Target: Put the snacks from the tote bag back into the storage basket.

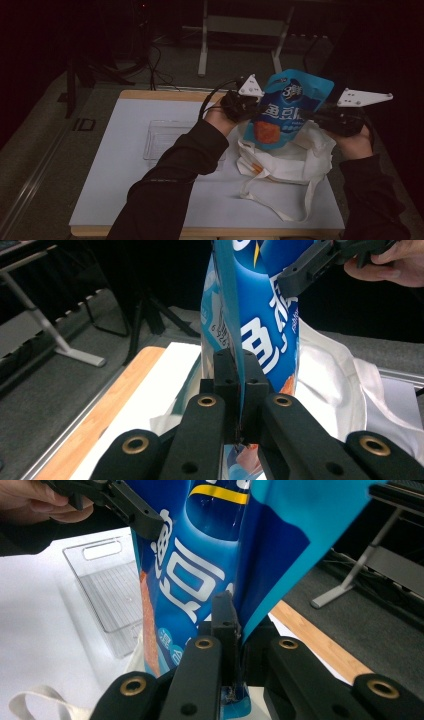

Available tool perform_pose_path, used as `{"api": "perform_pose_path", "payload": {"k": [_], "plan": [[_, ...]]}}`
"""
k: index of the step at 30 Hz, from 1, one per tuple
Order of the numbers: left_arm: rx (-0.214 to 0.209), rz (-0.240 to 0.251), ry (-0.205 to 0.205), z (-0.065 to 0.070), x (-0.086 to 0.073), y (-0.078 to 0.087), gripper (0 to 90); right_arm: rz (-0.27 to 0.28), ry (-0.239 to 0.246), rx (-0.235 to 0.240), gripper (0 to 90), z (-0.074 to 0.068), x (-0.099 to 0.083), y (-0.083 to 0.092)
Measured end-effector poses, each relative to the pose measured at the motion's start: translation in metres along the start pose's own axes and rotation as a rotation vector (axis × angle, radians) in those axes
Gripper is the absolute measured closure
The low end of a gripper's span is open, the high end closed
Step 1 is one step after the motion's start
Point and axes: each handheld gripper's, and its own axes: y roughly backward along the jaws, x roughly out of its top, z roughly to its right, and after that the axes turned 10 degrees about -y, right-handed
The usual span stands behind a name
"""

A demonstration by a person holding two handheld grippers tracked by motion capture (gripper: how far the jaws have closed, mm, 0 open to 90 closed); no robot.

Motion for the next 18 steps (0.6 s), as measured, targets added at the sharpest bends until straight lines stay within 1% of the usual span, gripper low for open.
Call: {"api": "perform_pose_path", "payload": {"k": [4,6,9,12,14,18], "plan": [[0.022,0.000,0.008,-0.004,-0.005,0.017,90.0,-0.004,0.019,0.014,87.8,-0.008,0.011,-0.009],[0.033,0.003,0.019,-0.005,-0.010,0.026,90.0,-0.003,0.023,0.025,87.9,-0.013,0.017,-0.015],[0.052,-0.014,0.021,-0.007,-0.016,0.038,90.0,-0.010,0.041,0.040,87.9,-0.020,0.024,-0.026],[0.070,-0.026,0.022,-0.009,-0.022,0.051,90.0,-0.015,0.047,0.061,88.0,-0.027,0.030,-0.038],[0.080,-0.031,0.027,-0.011,-0.026,0.059,90.0,-0.015,0.061,0.070,88.0,-0.032,0.034,-0.046],[0.098,-0.030,0.044,-0.012,-0.035,0.074,90.0,-0.020,0.073,0.091,88.0,-0.041,0.043,-0.060]]}}
